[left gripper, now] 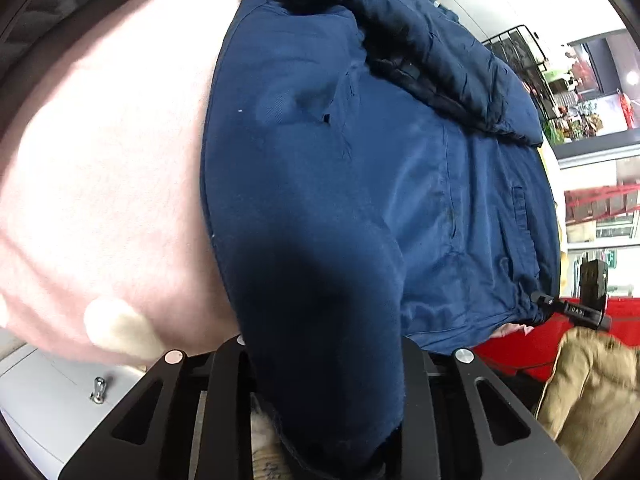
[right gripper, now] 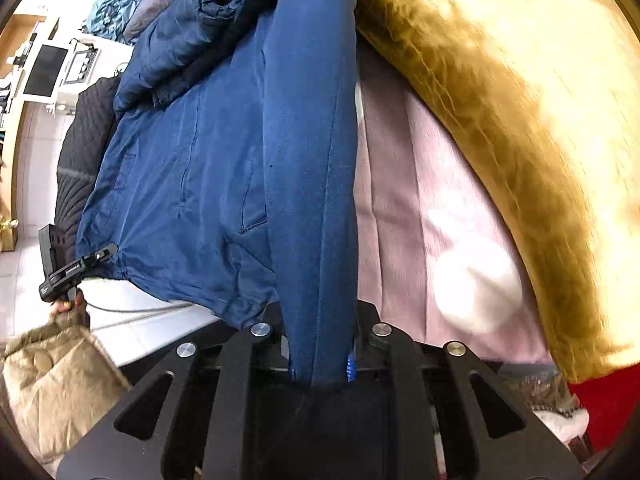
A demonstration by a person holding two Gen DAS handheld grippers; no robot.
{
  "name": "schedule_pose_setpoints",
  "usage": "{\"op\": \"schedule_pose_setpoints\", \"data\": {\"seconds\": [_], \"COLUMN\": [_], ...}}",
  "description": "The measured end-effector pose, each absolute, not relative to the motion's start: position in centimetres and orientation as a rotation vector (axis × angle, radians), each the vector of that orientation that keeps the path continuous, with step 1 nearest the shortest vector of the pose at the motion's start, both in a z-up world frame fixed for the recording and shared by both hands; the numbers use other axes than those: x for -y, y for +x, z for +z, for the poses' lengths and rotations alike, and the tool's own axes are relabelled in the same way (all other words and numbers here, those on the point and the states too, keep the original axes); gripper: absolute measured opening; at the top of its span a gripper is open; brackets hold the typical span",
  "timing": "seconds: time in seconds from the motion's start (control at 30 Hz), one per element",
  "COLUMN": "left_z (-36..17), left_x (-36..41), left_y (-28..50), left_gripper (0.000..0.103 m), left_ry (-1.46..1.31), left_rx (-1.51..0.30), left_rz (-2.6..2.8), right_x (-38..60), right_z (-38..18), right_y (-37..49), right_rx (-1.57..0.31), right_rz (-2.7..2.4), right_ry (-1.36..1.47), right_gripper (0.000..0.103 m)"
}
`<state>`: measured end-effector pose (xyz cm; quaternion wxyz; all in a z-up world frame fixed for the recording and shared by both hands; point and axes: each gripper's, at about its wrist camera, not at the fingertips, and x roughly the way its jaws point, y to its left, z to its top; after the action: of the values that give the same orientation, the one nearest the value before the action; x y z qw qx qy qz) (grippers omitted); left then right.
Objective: Fold large clothes
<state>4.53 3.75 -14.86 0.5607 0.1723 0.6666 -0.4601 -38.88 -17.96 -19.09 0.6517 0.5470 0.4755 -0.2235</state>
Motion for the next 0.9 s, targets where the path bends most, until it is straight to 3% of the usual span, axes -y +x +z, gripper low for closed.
{"op": "schedule_pose_setpoints", "data": {"seconds": [0.23,0.4,0.53,0.9], "left_z": [-18.1,-18.5,-15.5,-6.7], "left_x": [-8.8,-7.0,-5.3,4.2], "left_y": [3.6,3.9,4.9,11.1], "left_gripper": [0.024,0.023,0.023,0.023], "left_ry": [0.338,0.363,0.331,0.108], "left_rx": [-1.700,-1.716,-1.668,-1.459], "left_rz": [-0.975,-0.941,-1.002,-1.103], "right_x": [15.2,16.9,17.4,30.1], "right_z": [-21.3,-21.0,-19.4,-12.8], "right_y": [-40.4,-38.6,-38.3,-34.0], "right_rx": [-1.121,-1.147,-1.104,-0.785], "right_rz": [-0.494,-0.483,-0.467,-0.512], "right_ry": [1.364,1.334,1.296,1.264], "right_gripper": [0.016,0.016,0.016,0.015]}}
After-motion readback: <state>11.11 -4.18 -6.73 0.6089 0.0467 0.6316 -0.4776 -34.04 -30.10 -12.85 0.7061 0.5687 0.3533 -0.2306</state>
